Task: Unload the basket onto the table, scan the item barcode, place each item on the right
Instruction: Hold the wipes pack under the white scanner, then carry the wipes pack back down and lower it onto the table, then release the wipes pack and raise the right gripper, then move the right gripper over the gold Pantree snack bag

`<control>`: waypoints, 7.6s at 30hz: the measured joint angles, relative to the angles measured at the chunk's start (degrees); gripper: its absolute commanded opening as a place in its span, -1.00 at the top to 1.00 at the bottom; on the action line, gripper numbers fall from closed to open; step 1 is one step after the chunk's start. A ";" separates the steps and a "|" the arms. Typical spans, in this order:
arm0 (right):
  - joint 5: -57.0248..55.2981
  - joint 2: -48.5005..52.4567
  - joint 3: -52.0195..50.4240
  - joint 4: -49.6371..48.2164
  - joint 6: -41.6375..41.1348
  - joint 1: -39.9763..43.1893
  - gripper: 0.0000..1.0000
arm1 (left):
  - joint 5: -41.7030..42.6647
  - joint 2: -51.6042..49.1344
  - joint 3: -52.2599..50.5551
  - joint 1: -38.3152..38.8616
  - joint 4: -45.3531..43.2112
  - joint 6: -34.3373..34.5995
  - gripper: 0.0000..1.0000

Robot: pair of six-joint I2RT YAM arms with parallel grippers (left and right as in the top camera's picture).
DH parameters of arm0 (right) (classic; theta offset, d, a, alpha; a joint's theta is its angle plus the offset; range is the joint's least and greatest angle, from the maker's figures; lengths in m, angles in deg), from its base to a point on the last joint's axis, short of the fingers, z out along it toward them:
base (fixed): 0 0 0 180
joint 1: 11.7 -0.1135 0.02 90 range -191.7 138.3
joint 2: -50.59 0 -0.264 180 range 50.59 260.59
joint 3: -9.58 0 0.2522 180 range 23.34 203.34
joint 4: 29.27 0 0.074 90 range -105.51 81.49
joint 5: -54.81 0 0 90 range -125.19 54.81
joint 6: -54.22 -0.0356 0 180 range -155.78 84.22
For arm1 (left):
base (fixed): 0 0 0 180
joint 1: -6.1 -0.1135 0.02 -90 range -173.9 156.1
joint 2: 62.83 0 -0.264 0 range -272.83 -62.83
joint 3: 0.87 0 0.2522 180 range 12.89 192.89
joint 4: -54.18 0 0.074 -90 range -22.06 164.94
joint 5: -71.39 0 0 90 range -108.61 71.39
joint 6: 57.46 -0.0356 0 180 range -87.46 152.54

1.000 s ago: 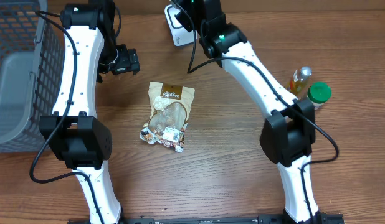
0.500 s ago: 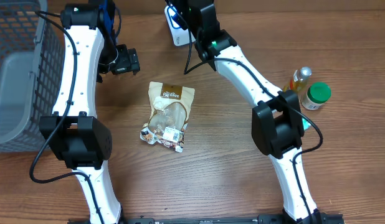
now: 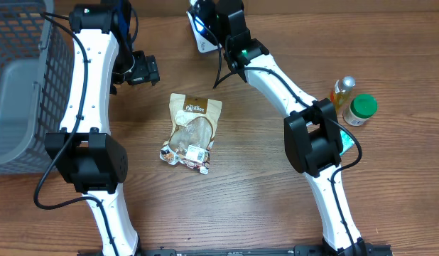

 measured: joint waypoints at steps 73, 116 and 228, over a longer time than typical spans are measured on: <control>4.74 1.22 0.28 7.23 6.08 -1.14 0.93 | 0.00 0.00 0.00 0.00 0.00 0.00 -0.99; 7.45 -19.91 -18.91 75.56 -28.87 7.93 0.85 | -0.02 0.00 0.00 0.00 0.00 0.00 -0.99; 2.91 -19.61 -35.17 31.69 -70.44 -14.21 -0.97 | -0.02 0.00 0.00 0.00 0.00 0.00 -0.99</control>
